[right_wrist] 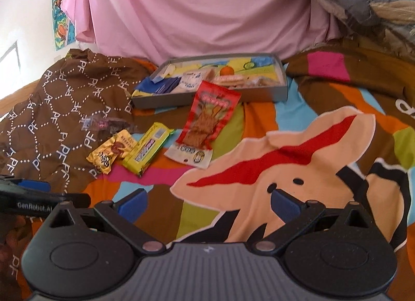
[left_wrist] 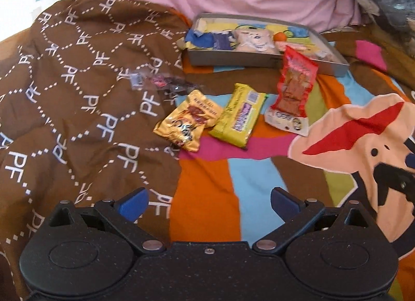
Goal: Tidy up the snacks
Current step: 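Move the right tool toward the red spicy-strip pack while the left tool nears the yellow bar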
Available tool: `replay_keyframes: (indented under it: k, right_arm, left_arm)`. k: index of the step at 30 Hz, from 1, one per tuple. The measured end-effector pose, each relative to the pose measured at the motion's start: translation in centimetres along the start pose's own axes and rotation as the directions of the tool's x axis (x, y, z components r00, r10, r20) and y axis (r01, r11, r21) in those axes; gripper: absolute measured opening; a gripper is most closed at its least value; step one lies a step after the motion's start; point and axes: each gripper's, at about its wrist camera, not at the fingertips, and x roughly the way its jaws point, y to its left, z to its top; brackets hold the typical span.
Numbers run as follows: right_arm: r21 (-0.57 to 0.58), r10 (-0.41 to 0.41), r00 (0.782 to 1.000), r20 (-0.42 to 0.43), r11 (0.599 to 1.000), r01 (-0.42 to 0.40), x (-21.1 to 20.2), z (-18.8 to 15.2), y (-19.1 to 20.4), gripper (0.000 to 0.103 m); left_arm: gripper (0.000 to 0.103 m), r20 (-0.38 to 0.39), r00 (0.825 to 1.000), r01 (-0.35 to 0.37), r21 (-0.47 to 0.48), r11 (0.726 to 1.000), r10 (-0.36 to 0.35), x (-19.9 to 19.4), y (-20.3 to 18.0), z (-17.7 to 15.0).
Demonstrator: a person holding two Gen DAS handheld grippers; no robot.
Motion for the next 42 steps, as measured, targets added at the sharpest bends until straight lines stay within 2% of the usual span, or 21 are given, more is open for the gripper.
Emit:
replay_keyframes:
  k: [10,19,27,34,38,42]
  right_arm:
    - [-0.004,0.001,1.000,-0.011,1.000,-0.001,0.1,-0.1,0.2,0.103]
    - [0.010,0.028,0.999,-0.019,1.000,-0.028,0.5,0.5,0.3,0.103]
    - [0.000,0.033,0.999,-0.009,0.999,-0.033,1.6,2.3,0.5,0.103]
    - [0.005,0.038,0.999,-0.029,0.999,-0.038,3.9,3.6,-0.2,0.103]
    - [0.003,0.047,0.998,-0.036,0.999,-0.047,5.9,4.6,-0.7,0.103]
    - [-0.012,0.033,0.999,-0.030,0.999,-0.033,8.1,5.3,-1.2,0.103]
  left_arm:
    - [0.100,-0.038,0.999,0.001,-0.013,1.000,-0.002,-0.2,0.5,1.1]
    - [0.100,-0.040,0.999,-0.009,0.045,0.999,0.011,0.0,0.0,2.9]
    - [0.099,-0.126,0.992,0.026,0.048,0.998,-0.020,3.1,-1.1,3.8]
    - [0.099,-0.100,0.995,0.031,0.181,0.983,-0.012,4.9,-2.4,5.3]
    - [0.099,-0.053,0.998,0.047,0.208,0.977,-0.036,5.6,-2.5,6.0]
    - [0.099,-0.012,0.999,0.053,0.194,0.980,-0.052,6.2,-1.7,6.1]
